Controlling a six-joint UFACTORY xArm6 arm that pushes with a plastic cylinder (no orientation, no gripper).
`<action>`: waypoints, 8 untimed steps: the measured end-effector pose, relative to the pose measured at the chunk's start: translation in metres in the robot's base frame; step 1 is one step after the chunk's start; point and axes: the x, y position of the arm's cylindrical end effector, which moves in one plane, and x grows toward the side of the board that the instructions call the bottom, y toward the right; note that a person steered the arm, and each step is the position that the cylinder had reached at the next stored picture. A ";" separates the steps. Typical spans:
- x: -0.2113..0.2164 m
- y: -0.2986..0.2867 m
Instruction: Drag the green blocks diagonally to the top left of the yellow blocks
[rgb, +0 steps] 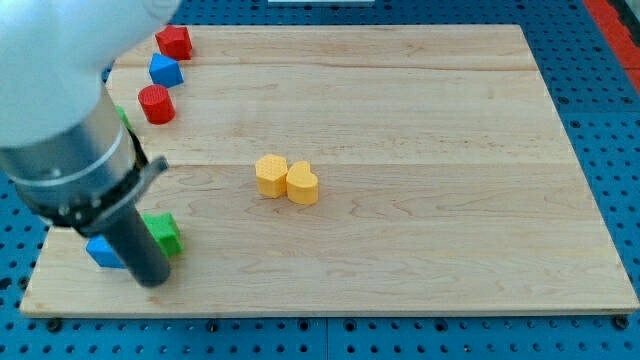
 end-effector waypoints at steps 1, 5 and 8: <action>-0.055 0.014; -0.073 -0.036; -0.153 0.080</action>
